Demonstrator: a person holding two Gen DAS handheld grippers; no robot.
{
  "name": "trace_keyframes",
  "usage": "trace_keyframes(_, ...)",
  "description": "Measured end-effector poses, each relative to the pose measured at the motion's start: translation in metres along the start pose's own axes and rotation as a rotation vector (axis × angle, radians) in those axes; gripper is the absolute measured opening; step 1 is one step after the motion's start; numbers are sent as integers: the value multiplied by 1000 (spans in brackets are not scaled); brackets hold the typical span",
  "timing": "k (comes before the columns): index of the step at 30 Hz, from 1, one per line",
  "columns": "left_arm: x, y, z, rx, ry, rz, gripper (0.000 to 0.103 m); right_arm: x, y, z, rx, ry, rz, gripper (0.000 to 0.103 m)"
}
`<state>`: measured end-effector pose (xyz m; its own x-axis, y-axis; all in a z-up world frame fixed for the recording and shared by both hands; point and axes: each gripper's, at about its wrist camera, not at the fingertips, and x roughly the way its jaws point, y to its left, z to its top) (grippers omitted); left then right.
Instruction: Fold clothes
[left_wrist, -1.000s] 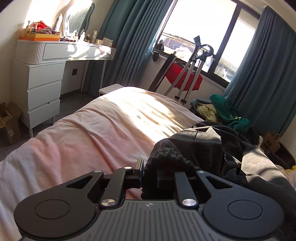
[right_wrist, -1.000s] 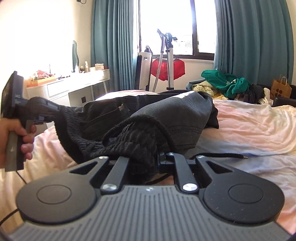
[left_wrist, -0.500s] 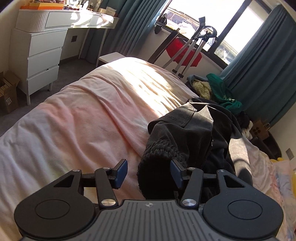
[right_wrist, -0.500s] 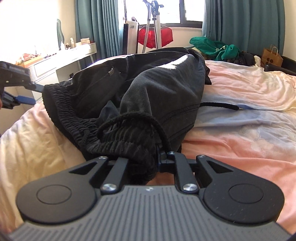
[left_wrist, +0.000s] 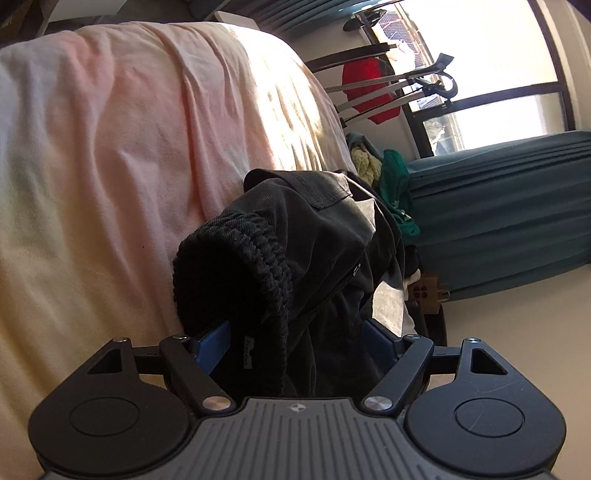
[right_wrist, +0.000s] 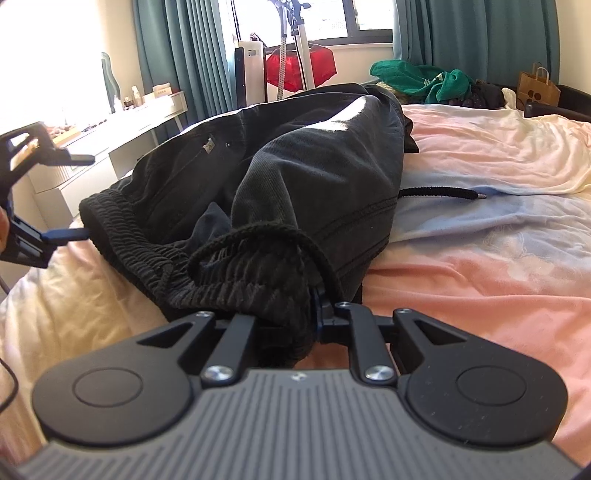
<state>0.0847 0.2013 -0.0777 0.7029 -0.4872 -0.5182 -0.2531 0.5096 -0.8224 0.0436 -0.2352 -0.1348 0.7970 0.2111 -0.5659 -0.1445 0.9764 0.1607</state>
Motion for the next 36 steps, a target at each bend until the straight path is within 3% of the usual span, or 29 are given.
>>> trace_keyframes(3, 21, -4, -2, 17, -45, 64, 71, 2, 0, -3, 2, -1, -5, 15)
trace_keyframes(9, 38, -19, 9, 99, -209, 163, 22, 10, -2, -18, 18, 9, -37, 15)
trace_keyframes(10, 37, -22, 13, 114, -222, 174, 10, 11, -1, -19, 25, 7, -37, 15)
trace_keyframes(14, 18, -44, 37, 169, -303, 195, 9, 2, 18, -13, 48, -72, -13, 15)
trace_keyframes(19, -21, -83, 94, 247, -437, 194, 9, 0, 81, 4, 26, -165, 58, 15)
trace_keyframes(23, -38, -112, 149, 324, -499, 261, 9, 15, 142, 25, 52, -199, 201, 15)
trace_keyframes(28, -34, -123, 224, 334, -519, 364, 9, 56, 208, 50, 64, -181, 371, 15)
trace_keyframes(32, 2, -85, 264, 353, -468, 456, 10, 100, 236, 52, 34, -133, 431, 16)
trace_keyframes(36, 30, -30, 275, 297, -400, 483, 11, 134, 236, 43, 49, -68, 442, 16)
